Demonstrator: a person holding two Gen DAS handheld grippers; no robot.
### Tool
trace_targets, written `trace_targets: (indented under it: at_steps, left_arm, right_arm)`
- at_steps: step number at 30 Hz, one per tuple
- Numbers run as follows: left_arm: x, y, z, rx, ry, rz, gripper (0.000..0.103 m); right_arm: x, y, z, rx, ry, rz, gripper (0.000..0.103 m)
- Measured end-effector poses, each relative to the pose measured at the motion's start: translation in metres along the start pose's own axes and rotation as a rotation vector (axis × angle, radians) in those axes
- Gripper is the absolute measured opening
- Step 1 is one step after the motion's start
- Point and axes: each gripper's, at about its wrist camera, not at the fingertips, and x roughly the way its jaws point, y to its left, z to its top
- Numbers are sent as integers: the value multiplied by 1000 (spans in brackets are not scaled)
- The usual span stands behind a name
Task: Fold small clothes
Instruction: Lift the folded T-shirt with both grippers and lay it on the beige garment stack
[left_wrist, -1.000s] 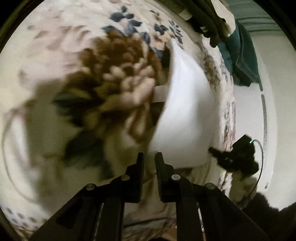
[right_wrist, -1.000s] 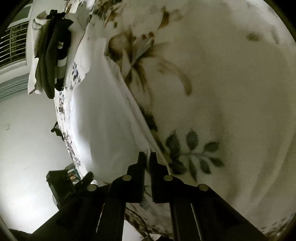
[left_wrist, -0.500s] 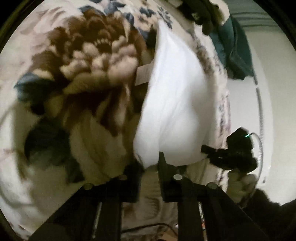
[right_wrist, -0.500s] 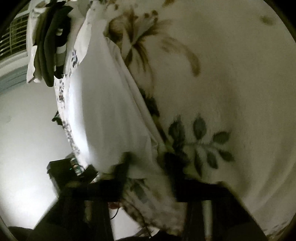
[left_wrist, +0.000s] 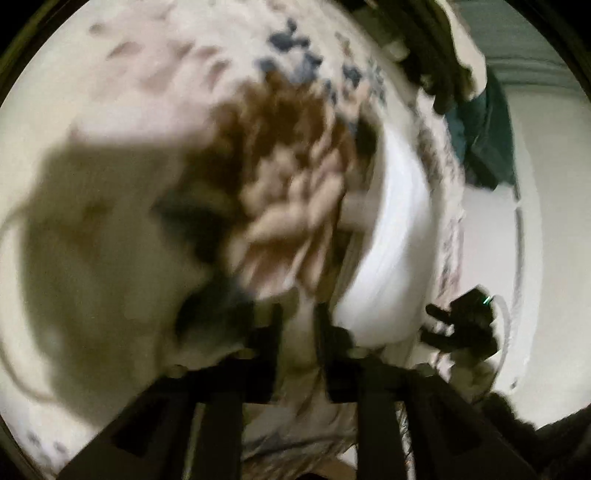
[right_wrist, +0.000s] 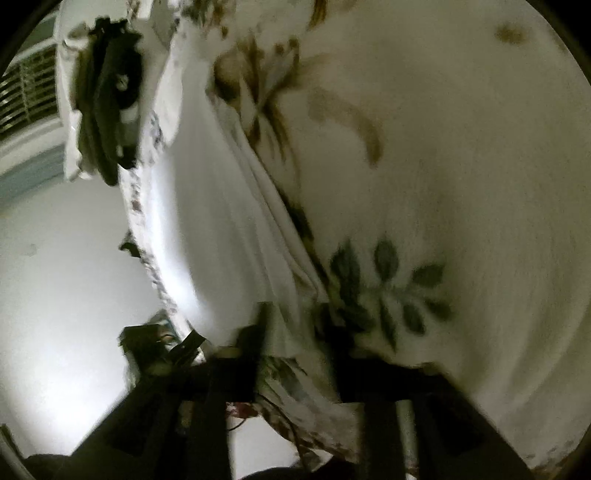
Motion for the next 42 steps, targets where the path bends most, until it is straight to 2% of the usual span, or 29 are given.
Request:
trace_targets:
  at_steps: [1, 2, 5, 6, 9, 11, 12, 13, 14, 16, 21, 26, 31, 34, 37, 42]
  left_arm:
    - [4, -4, 9, 0, -19, -41, 54]
    - [9, -8, 17, 2, -34, -88, 60]
    - [42, -21, 39, 6, -17, -187, 61]
    - [53, -24, 45, 7, -2, -199, 61]
    - [84, -34, 57, 29, 44, -189, 61]
    - [88, -43, 60, 56, 36, -166, 60]
    - [86, -46, 59, 70, 32, -157, 58]
    - [84, -48, 57, 86, 25, -145, 47]
    - [79, -51, 54, 112, 13, -107, 36]
    - [71, -53, 53, 120, 3, -94, 18]
    - [41, -67, 48, 145, -25, -58, 13]
    - [-1, -100, 52, 167, -47, -74, 13]
    - [-55, -150, 80, 232, -97, -85, 13]
    - [-92, -192, 116, 280, -165, -97, 13]
    - [-122, -227, 162, 319, -244, -117, 13]
    - [-140, -256, 259, 350, -358, -135, 13]
  right_arm:
    - [-1, -2, 6, -4, -1, 34, 66]
    - [0, -4, 11, -5, 9, 54, 66]
    - [16, -1, 28, -44, 62, 108, 66]
    - [23, 1, 32, -59, 84, 125, 66]
    - [48, 10, 43, -91, 131, 147, 66]
    - [56, 18, 47, -111, 141, 158, 66]
    - [57, 23, 47, -126, 139, 157, 65]
    - [58, 27, 46, -140, 130, 156, 51]
    - [59, 30, 46, -144, 128, 155, 32]
    - [59, 34, 42, -131, 106, 169, 21]
    - [42, 68, 29, -185, 46, 133, 16]
    - [5, 124, 18, -232, 6, 136, 16]
    - [-39, 214, 17, -326, -50, 126, 16]
    - [-65, 272, 31, -394, -101, 135, 16]
    - [-80, 330, 60, -446, -157, 156, 16]
    - [-73, 421, 145, -516, -246, 178, 16]
